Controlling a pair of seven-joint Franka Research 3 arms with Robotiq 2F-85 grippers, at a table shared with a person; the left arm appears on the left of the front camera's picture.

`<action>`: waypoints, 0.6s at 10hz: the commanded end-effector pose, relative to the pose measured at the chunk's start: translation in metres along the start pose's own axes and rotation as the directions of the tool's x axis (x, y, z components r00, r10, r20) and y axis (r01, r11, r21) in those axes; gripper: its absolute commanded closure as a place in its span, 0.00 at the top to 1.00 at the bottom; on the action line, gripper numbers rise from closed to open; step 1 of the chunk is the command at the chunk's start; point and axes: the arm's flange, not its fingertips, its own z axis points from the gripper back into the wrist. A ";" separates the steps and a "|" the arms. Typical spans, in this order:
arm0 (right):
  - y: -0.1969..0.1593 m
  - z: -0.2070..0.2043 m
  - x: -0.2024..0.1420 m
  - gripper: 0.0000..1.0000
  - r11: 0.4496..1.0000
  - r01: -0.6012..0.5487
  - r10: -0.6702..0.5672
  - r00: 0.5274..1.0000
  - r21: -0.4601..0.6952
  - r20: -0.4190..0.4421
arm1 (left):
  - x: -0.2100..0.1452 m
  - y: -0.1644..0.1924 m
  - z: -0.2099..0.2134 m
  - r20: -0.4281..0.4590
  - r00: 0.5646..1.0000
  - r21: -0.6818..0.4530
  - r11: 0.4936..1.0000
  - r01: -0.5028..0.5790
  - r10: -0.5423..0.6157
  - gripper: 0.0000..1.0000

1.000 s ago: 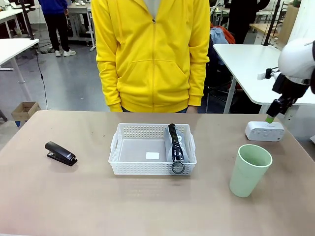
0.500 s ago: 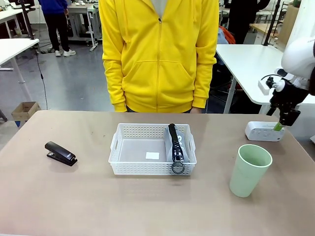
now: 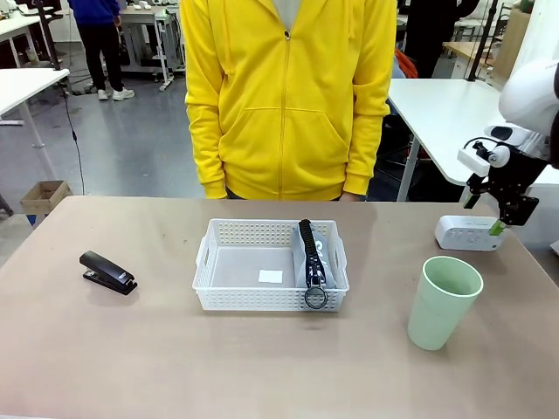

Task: Efficiently arrange items inside the basket to fit them all.
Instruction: Pick up the Digital clock and place it inside the Organizing basket.

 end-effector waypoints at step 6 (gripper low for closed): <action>-0.027 -0.009 -0.001 1.00 0.987 0.154 -0.159 0.980 -0.046 -0.124 | 0.000 0.000 -0.001 0.012 1.000 -0.020 1.000 0.020 -0.020 1.00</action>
